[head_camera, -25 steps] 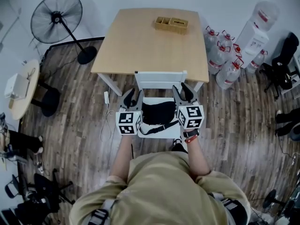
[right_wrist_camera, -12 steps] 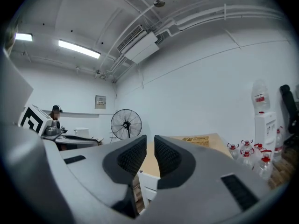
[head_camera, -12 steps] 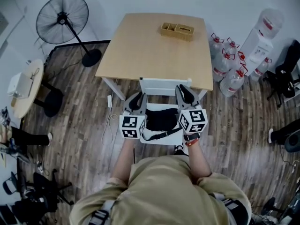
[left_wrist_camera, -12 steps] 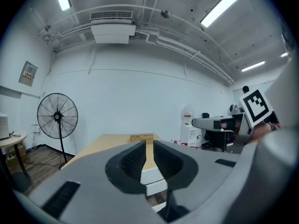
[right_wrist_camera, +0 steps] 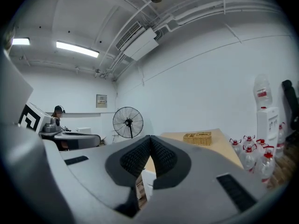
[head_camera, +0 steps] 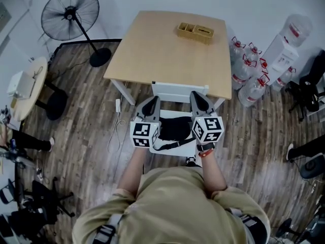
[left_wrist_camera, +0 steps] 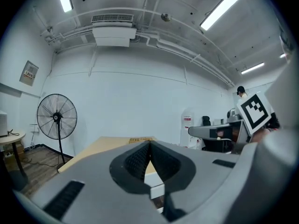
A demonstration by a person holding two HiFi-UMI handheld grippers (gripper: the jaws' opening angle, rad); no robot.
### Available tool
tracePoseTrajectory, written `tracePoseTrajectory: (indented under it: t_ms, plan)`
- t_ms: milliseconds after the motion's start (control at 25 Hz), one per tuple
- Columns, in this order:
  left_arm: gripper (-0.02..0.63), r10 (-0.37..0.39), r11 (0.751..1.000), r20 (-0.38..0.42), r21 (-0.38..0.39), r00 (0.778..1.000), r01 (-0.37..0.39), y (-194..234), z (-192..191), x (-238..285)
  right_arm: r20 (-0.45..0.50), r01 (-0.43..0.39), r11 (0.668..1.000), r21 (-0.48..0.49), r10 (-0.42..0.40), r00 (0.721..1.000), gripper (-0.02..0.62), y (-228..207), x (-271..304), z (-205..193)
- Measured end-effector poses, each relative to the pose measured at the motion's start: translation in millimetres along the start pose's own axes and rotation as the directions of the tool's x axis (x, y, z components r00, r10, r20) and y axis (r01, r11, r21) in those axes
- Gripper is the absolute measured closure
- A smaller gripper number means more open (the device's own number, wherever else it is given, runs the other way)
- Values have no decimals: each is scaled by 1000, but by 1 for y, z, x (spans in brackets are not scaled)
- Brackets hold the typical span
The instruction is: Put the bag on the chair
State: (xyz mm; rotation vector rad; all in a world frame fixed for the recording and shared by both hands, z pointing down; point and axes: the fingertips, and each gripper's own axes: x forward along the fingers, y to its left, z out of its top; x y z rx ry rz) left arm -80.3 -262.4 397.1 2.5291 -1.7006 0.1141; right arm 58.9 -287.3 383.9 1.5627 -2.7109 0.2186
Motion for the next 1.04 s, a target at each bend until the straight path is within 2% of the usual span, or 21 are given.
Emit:
tracePoseTrajectory:
  t_ms: [320,680,1040]
  plan:
    - [586,23,999,-5,-35,1000,-23,9,-2,7,-65,-9,1000,-4,9,998,574,-1,10,-11]
    - [586,21,996,7,-83,1000,-20,6,-10,14,-94,-46,999,-12,45,995,572,0,9,-21]
    - [586,11,996,-6,-91,1000,-11,-3,-10,39,-111,-48,999,-18,46,993,573,-15,16,-20]
